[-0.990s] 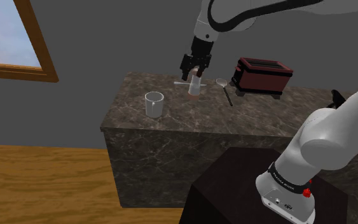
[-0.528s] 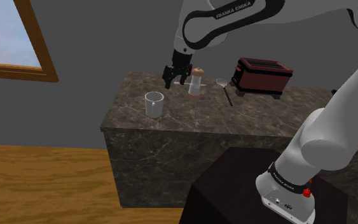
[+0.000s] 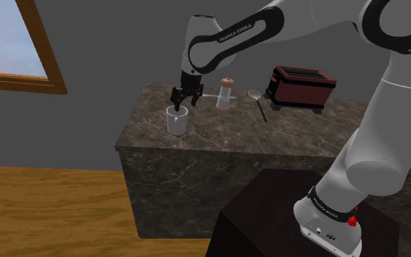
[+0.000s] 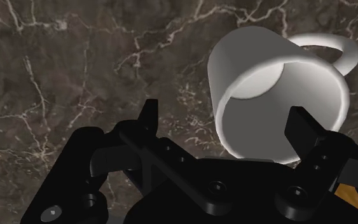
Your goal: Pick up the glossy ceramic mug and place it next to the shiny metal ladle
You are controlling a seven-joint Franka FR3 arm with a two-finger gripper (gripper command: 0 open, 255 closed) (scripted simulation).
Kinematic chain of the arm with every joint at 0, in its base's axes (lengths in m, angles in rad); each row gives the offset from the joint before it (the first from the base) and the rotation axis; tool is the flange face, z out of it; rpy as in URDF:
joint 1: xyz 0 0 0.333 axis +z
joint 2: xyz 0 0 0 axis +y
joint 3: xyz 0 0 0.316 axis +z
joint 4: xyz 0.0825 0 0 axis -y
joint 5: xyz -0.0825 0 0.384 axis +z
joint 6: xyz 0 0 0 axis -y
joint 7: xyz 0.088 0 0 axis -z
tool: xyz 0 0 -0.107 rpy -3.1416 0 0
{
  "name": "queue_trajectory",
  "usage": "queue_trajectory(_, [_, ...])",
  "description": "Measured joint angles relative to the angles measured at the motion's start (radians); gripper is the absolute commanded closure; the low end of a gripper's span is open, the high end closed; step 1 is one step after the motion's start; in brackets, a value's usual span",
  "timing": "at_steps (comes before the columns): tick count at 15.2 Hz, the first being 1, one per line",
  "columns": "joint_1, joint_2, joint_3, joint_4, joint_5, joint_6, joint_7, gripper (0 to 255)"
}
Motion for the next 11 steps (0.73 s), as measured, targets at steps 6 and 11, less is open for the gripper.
queue_trajectory(6, [0.004, 0.054, -0.001, -0.012, -0.008, 0.066, 0.005, 0])
queue_trajectory(11, [0.004, 0.06, -0.001, -0.013, -0.008, 0.072, 0.005, 0])
